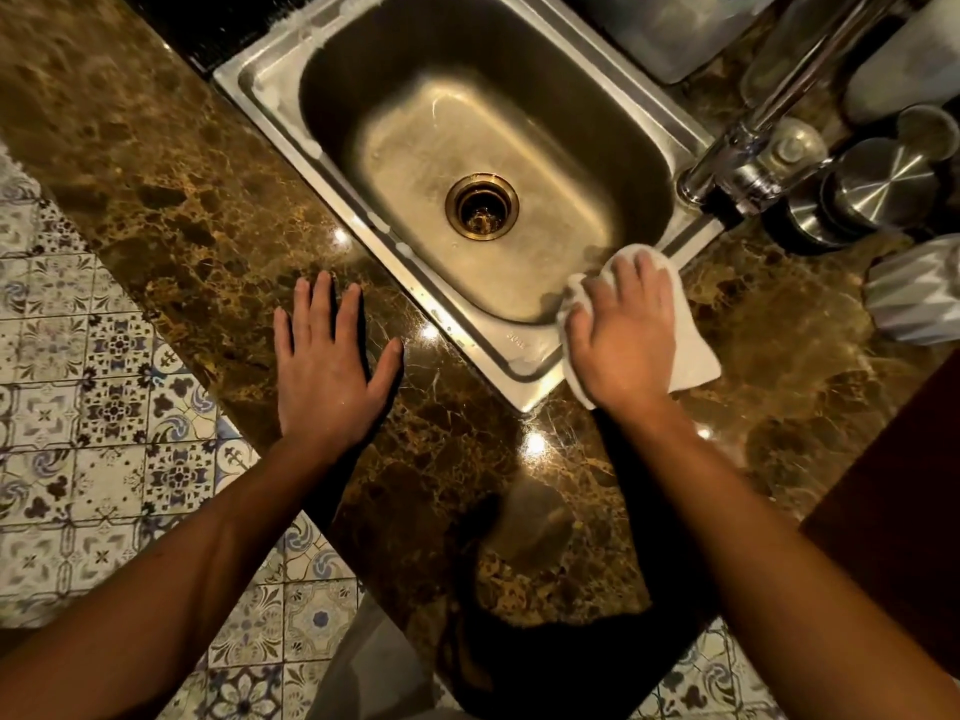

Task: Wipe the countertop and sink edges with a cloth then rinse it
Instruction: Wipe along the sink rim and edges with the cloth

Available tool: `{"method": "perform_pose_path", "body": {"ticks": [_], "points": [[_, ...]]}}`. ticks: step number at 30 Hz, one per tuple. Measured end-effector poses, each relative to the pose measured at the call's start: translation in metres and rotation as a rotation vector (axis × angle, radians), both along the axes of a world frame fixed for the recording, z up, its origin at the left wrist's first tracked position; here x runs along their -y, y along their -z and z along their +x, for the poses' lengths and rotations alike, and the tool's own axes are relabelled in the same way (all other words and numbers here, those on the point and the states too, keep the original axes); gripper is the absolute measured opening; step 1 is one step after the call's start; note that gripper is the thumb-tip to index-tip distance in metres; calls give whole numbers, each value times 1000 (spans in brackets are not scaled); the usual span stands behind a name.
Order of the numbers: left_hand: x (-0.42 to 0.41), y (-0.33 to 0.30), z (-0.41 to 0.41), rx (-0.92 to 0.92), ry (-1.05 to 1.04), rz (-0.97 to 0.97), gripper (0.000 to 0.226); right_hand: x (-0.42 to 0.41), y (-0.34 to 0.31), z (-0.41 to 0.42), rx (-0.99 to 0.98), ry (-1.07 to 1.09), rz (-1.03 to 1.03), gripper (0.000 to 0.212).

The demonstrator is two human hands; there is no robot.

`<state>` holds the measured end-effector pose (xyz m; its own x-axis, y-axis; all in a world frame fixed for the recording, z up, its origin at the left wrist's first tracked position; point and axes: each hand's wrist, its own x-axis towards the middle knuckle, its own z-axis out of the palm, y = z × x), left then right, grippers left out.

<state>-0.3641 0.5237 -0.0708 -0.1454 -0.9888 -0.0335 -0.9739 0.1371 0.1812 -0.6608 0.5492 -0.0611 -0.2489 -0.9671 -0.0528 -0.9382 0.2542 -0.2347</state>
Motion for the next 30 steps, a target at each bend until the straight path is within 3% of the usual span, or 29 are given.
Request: {"method": "perform_pose_path", "body": {"ticks": [7,12,15,20,27,30], "points": [[-1,0,-1,-3,-1,-14,79,-24,5,59,195,25,-189,33],[0,1,-1,-10,-5,-20,79,-5,7,10,139,-203,-162,32],[0,1,0,-16,-5,-16,79,22,11,-28,76,-171,-122,41],[0,0,-1,-17,-4,-20,79,46,13,-77,87,-77,-175,38],[0,0,1,-11,-5,-10,79,6,10,-17,187,-74,-173,24],[0,0,0,-10,-4,-7,79,-11,5,24,217,-56,-160,33]]}}
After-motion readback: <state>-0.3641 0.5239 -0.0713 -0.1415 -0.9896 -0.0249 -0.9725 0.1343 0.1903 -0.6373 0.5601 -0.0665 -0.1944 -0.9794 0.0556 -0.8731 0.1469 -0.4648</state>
